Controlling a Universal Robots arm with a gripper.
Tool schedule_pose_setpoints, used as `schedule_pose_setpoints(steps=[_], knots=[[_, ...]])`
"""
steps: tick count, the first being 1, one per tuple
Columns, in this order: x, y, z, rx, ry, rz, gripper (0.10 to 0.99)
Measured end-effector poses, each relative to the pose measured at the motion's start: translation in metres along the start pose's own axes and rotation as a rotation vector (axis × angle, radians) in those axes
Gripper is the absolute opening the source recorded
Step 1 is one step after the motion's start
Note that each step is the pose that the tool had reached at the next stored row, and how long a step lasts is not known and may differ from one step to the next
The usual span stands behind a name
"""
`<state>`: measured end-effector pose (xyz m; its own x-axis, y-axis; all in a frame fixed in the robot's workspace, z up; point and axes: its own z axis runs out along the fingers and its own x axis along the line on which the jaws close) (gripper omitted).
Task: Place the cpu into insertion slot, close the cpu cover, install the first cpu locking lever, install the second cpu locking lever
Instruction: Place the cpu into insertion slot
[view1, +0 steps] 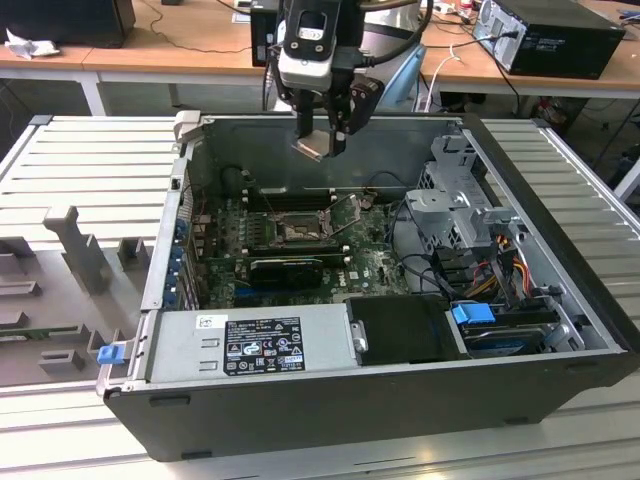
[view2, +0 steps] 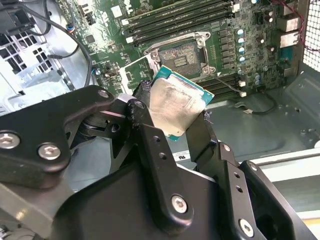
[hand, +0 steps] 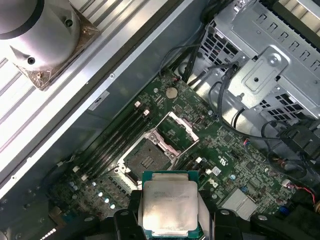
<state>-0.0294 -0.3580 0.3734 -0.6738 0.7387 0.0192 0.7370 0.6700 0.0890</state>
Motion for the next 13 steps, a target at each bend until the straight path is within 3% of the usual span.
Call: schedule_pose_setpoints(steps=[13], knots=[[0.0000,0.0000,0.0004,-0.002,-0.0086,0.097,0.529]])
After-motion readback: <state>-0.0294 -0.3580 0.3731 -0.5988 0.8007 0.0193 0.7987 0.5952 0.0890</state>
